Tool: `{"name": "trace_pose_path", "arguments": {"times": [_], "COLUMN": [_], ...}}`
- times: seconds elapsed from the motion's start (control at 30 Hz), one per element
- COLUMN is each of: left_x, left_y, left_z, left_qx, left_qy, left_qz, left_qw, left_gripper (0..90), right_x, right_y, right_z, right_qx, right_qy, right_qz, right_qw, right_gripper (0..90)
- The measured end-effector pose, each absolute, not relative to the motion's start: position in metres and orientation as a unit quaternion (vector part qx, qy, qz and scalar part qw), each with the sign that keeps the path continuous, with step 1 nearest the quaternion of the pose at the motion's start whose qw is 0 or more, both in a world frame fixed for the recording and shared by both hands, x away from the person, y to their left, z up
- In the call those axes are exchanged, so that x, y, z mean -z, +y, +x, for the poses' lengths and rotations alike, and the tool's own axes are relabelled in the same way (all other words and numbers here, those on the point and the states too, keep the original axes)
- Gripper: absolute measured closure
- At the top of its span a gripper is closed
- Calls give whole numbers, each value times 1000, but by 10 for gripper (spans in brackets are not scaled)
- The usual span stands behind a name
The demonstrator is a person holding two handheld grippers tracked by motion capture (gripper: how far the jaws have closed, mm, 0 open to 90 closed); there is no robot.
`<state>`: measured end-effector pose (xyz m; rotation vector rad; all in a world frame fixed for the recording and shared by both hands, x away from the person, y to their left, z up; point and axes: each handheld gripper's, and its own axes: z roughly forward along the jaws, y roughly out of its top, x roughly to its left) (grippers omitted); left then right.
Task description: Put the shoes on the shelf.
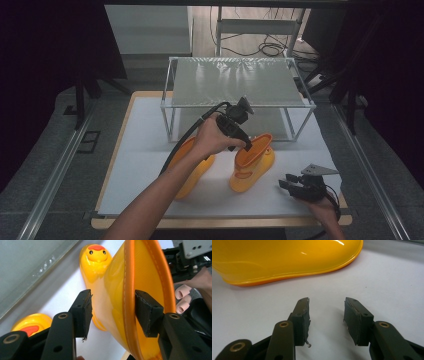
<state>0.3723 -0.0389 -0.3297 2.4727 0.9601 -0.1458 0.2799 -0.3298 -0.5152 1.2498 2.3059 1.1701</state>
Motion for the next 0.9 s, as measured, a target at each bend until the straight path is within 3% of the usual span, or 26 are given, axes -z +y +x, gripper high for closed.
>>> {"name": "trace_pose_path", "arguments": {"times": [0.5,0.67,0.73,0.9], "left_x": [339,338,337,338], "left_y": [-43,-44,-43,-36], "left_z": [374,373,373,377], "left_qx": [72,77,74,89], "left_qy": [346,341,342,354], "left_qz": [906,907,907,896], "left_qw": [232,234,235,254], "left_gripper": [633,743,846,868], "right_x": [516,516,516,515], "right_y": [-332,-333,-333,-335], "right_z": [280,281,281,281], "right_qx": [-403,-402,-402,-403], "right_qy": [793,792,791,789], "right_qz": [437,439,440,443], "right_qw": [136,136,136,139], "right_gripper": [550,551,551,553]}}
